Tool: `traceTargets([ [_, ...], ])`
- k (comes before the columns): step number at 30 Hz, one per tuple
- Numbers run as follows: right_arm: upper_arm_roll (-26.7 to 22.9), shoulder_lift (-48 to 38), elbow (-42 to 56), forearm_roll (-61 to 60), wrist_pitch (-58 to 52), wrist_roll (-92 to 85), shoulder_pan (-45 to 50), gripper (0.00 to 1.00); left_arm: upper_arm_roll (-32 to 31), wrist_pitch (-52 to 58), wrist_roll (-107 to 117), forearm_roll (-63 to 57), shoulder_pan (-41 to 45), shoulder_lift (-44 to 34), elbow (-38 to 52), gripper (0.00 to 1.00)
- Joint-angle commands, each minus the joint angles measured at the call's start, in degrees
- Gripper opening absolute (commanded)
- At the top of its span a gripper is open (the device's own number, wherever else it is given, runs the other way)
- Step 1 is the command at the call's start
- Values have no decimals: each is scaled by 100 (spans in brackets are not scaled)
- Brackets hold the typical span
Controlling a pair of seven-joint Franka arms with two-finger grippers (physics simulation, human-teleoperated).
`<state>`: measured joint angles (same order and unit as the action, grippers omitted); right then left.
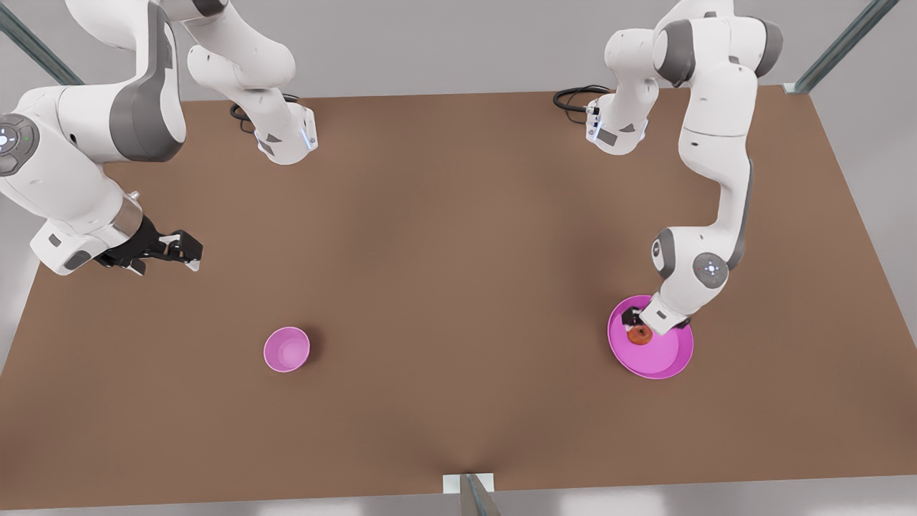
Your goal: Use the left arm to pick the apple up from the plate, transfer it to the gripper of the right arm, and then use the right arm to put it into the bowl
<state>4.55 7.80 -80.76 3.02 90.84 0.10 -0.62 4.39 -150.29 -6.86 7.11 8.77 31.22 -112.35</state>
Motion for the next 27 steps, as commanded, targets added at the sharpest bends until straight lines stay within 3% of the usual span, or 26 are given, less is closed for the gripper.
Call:
traceTargets([
  [1, 2, -6, -1, -4, -13, 86, -9, 100, 1, -440, -62, -8, -6, 25, 2, 100],
  [13, -15, -6, -10, -12, -13, 78, -26, 100, -70, -492, -70, -8, -15, 367, 2, 100],
  [17, -15, -6, -10, -12, -22, 78, -35, 100, -70, -492, -88, -16, -15, 385, 11, 84],
  [26, -15, -6, -10, -12, -22, 78, -35, 100, -70, -624, -88, -16, -7, 526, 29, 82],
  [27, -15, -6, -10, -12, -22, 78, -35, 100, -70, -615, -79, -16, -7, 517, 29, 78],
])
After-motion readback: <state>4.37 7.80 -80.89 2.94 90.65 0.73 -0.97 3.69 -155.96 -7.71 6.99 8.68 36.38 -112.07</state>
